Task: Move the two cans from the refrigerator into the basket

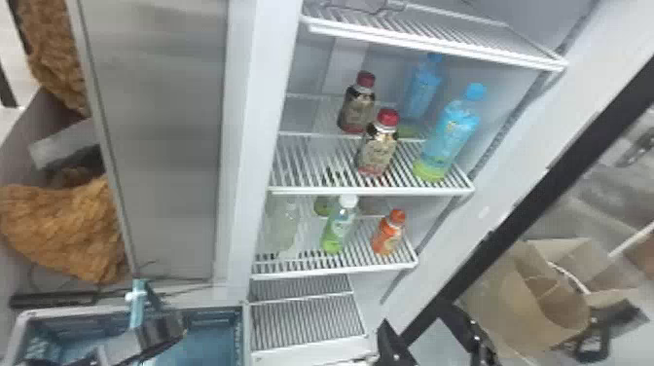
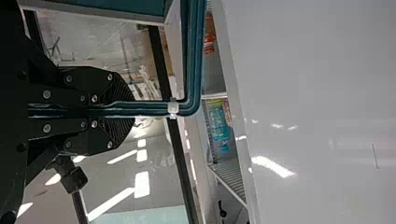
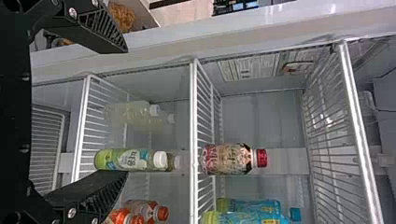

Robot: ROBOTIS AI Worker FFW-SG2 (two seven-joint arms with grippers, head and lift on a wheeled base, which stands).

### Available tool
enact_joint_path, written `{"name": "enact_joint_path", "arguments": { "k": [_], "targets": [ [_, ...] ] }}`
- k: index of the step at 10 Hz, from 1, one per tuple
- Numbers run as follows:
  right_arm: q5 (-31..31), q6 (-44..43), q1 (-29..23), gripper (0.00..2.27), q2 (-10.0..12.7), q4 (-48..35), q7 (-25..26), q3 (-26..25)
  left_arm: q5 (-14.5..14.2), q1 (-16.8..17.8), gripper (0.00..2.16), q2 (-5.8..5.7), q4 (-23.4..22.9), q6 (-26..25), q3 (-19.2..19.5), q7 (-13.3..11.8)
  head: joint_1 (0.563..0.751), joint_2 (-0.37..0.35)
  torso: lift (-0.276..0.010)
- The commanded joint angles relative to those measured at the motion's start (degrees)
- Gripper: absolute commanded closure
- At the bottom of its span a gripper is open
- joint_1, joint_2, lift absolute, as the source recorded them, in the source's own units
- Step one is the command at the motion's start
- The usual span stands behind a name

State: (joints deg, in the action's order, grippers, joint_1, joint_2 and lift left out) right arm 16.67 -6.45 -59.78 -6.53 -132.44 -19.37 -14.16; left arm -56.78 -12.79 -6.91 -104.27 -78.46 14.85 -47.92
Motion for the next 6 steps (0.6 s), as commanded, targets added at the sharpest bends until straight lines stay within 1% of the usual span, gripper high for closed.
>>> {"name": "enact_joint_path", "arguments": {
  "k": [1,3,6],
  "targets": [
    [-0.8,-0.9,-0.8,0.14,1.2,-0.1,-0.1,-0.7,0.0,0.0,1.19,-0.03,0.0,0.0,-0.1,0.0,0.695,-0.35,-0.031],
    [-0.8,-2.7,-1.1,0.14,1.3,0.6,-0.1,-0.9,0.0,0.0,1.19,-0.12,0.0,-0.1,-0.2,0.0,0.695,-0.35,-0.031],
    [-0.8,-3.3,-0.8,0.14,1.3,1.3,-0.1,-0.8,0.0,0.0,1.19,-0.12,0.0,-0.3,-0.3,0.0,0.695,-0.35,-0.031]
  ]
}}
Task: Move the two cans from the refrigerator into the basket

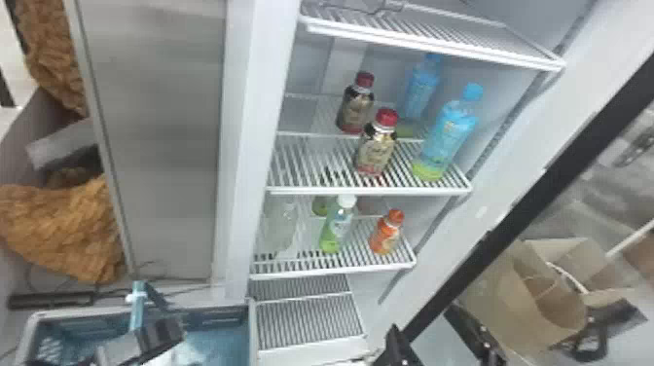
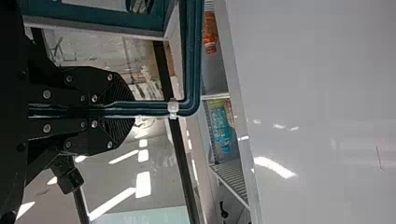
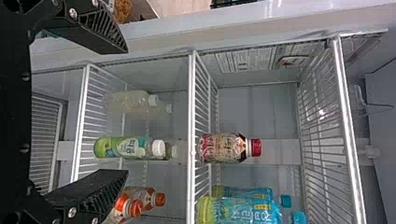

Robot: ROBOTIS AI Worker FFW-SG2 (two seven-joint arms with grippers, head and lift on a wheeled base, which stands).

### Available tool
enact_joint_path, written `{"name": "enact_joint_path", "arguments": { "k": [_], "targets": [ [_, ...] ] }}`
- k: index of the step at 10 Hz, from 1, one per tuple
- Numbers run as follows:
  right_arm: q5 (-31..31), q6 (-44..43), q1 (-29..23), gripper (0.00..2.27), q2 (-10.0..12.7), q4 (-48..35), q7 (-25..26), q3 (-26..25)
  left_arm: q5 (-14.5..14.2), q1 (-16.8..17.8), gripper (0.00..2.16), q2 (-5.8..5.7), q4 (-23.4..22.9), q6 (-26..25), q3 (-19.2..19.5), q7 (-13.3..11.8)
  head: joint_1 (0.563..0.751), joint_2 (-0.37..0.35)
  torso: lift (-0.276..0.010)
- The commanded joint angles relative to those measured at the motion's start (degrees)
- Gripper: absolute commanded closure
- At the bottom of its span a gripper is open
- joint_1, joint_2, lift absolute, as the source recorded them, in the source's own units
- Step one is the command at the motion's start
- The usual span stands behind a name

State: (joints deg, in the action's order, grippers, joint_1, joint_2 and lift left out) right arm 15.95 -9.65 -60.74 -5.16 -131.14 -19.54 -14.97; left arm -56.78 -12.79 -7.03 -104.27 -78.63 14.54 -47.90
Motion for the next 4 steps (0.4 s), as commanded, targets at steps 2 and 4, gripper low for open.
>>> {"name": "enact_joint_path", "arguments": {
  "k": [2,4],
  "targets": [
    [0.2,-0.1,0.3,0.14,0.1,0.3,-0.1,0.0,0.0,-0.1,1.19,0.09,0.0,0.0,0.0,0.0,0.695,-0.35,-0.031],
    [0.0,-0.1,0.4,0.14,0.0,0.3,-0.1,0.0,0.0,-0.3,1.19,0.18,0.0,0.0,0.0,0.0,0.695,-0.35,-0.031]
  ]
}}
